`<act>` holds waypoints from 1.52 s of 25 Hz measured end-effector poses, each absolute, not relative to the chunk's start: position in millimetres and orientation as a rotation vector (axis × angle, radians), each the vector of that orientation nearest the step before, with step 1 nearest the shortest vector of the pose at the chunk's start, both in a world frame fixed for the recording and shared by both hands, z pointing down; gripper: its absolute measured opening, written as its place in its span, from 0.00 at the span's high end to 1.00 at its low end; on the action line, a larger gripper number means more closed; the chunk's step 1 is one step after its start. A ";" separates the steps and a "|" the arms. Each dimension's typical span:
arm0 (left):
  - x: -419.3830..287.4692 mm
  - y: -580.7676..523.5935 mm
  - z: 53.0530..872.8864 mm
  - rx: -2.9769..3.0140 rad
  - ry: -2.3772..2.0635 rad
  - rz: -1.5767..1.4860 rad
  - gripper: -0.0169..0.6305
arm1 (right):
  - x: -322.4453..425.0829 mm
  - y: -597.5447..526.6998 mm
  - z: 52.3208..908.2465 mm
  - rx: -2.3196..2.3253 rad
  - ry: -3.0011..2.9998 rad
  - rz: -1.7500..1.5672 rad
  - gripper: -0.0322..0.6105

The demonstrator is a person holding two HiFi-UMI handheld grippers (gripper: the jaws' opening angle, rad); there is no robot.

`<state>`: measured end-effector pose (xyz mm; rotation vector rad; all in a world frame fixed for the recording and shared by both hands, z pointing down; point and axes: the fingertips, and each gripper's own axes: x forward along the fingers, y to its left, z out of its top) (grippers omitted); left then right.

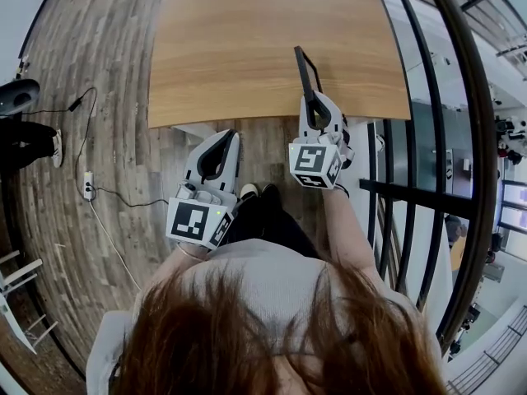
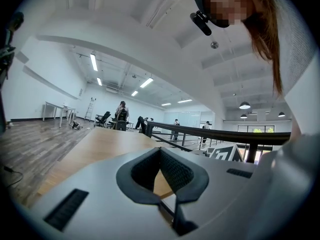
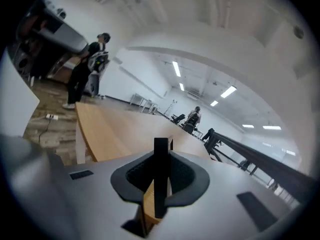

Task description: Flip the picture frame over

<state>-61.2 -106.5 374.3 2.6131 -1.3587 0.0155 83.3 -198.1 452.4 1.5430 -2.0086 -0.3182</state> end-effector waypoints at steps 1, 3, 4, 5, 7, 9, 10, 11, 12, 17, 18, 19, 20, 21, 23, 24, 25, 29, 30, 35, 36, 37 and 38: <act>-61.9 -107.0 374.2 2.610 -1.362 0.014 0.96 | 80.3 -197.5 455.3 1.491 -1.980 -0.368 0.85; -63.0 -107.1 375.1 2.604 -1.367 0.008 0.96 | 74.4 -195.4 462.9 1.396 -1.940 -0.443 0.85; -63.8 -107.1 376.1 2.600 -1.370 0.007 0.96 | 71.7 -194.6 467.5 1.357 -1.928 -0.464 0.85; -64.5 -107.1 377.1 2.596 -1.372 0.006 0.96 | 69.5 -194.0 472.6 1.324 -1.918 -0.479 0.85; -64.6 -107.0 378.3 2.592 -1.372 0.010 0.96 | 66.6 -192.7 481.8 1.269 -1.895 -0.501 0.85; -63.8 -106.5 378.1 2.597 -1.365 0.020 0.96 | 63.0 -191.0 487.1 1.220 -1.874 -0.524 0.85; -63.5 -106.1 377.7 2.602 -1.364 0.026 0.96 | 60.4 -190.2 489.0 1.195 -1.861 -0.537 0.85; -63.4 -105.8 377.3 2.606 -1.364 0.030 0.96 | 57.3 -189.5 491.1 1.168 -1.846 -0.554 0.85; -63.4 -105.6 377.3 2.607 -1.366 0.033 0.96 | 54.1 -188.9 493.7 1.140 -1.830 -0.574 0.85; -63.9 -106.6 378.2 2.604 -1.369 0.031 0.96 | 41.7 -184.3 512.4 1.015 -1.755 -0.695 0.85; -64.3 -106.9 378.6 2.602 -1.371 0.031 0.96 | 40.4 -183.3 516.3 0.991 -1.737 -0.712 0.85; -64.6 -107.2 378.9 2.600 -1.373 0.031 0.96 | 39.3 -182.1 520.3 0.968 -1.717 -0.727 0.85; -64.9 -107.3 379.1 2.598 -1.374 0.031 0.96 | 38.3 -180.8 524.6 0.943 -1.693 -0.743 0.85; -65.0 -107.4 379.2 2.597 -1.375 0.031 0.96 | 37.1 -179.2 529.3 0.916 -1.668 -0.758 0.85; -65.1 -107.5 379.5 2.596 -1.374 0.032 0.96 | 34.4 -176.2 538.9 0.867 -1.627 -0.780 0.85; -65.0 -107.7 379.3 2.596 -1.373 0.032 0.96 | 33.1 -175.2 542.9 0.849 -1.614 -0.785 0.84; -65.0 -107.9 379.1 2.597 -1.373 0.032 0.96 | 31.9 -174.6 546.0 0.837 -1.606 -0.785 0.84; -64.8 -108.5 379.2 2.594 -1.375 0.034 0.96 | 29.6 -173.4 555.1 0.808 -1.592 -0.771 0.84; -65.1 -108.5 379.5 2.593 -1.376 0.034 0.96 | 29.2 -172.8 557.6 0.802 -1.587 -0.767 0.84; -64.5 -108.5 378.8 2.591 -1.375 0.035 0.96 | 30.7 -169.5 567.4 0.802 -1.560 -0.787 0.84; -64.4 -108.6 378.9 2.592 -1.374 0.036 0.96 | 30.8 -169.2 570.1 0.804 -1.558 -0.792 0.84; -64.3 -108.5 379.5 2.593 -1.374 0.039 0.96 | 30.1 -168.5 573.2 0.807 -1.558 -0.795 0.84; -64.3 -108.3 380.2 2.593 -1.374 0.042 0.96 | 28.5 -167.2 576.5 0.811 -1.567 -0.793 0.84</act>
